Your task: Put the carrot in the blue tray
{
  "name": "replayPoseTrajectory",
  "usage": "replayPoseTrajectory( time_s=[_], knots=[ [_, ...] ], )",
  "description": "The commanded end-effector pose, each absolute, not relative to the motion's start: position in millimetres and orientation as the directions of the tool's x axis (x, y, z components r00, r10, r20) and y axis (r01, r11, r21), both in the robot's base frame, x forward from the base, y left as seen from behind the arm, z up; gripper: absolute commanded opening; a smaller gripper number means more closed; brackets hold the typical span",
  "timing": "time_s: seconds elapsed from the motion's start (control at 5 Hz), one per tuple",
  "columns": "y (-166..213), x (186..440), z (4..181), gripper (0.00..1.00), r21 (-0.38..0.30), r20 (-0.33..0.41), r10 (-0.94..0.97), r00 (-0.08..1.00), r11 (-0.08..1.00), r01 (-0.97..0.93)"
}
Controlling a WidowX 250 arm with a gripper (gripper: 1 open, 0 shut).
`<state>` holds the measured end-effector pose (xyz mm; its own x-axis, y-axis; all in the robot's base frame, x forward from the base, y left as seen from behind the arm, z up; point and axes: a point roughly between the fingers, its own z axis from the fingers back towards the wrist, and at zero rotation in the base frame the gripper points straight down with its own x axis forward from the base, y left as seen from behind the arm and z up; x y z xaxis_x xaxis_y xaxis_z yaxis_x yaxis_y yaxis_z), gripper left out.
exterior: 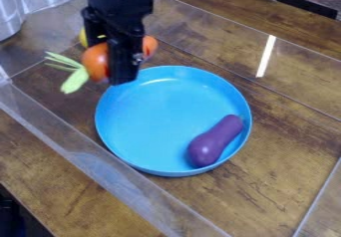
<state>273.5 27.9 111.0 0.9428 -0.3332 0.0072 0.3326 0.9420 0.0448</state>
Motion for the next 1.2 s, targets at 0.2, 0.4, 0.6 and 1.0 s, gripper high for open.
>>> replayPoseTrajectory(
  time_s=[0.2, 0.4, 0.6, 1.0],
  knots=[
    [3, 281, 114.8, 0.00, 0.068, 0.065, -0.386, 0.920, 0.922, 0.382],
    [-3, 285, 105.1, 0.00, 0.069, 0.064, -0.394, 0.917, 0.918, 0.390],
    [-5, 290, 93.3, 0.00, 0.070, 0.064, -0.396, 0.916, 0.917, 0.392],
    [-6, 302, 76.9, 0.00, 0.060, 0.095, -0.384, 0.918, 0.923, 0.380]
  ],
)
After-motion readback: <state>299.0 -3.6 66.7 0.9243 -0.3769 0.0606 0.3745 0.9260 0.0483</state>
